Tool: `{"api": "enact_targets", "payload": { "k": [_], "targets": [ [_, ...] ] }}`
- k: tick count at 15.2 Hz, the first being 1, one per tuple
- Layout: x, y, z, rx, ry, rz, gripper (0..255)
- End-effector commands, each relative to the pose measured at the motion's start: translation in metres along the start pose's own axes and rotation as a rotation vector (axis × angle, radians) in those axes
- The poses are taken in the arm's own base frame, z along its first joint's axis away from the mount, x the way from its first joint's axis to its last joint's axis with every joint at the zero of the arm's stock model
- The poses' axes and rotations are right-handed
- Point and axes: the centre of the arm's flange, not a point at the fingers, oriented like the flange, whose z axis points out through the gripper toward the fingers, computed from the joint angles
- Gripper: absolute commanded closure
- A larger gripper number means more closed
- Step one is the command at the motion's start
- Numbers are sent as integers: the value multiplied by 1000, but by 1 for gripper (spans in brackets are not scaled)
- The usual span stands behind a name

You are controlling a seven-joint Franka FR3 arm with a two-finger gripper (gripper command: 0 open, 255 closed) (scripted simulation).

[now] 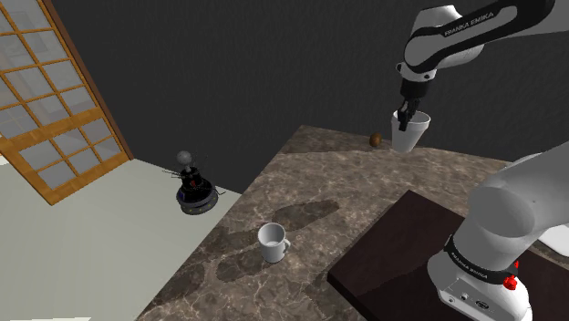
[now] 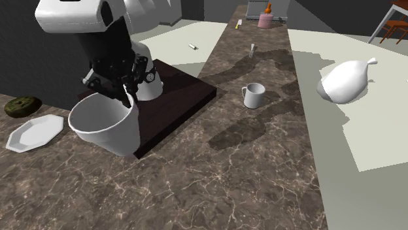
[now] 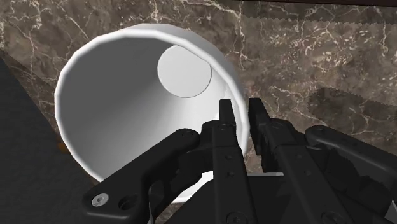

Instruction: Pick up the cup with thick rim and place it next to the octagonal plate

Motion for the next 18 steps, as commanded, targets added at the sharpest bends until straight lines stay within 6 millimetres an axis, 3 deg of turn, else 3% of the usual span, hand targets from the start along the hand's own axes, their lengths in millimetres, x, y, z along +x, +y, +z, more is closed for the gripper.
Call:
{"api": "enact_targets", "payload": {
  "k": [1, 18],
  "targets": [
    [-19, 16, 0, 0, 0, -1, 255],
    [-197, 154, 8, 0, 0, -1, 255]
  ]
}}
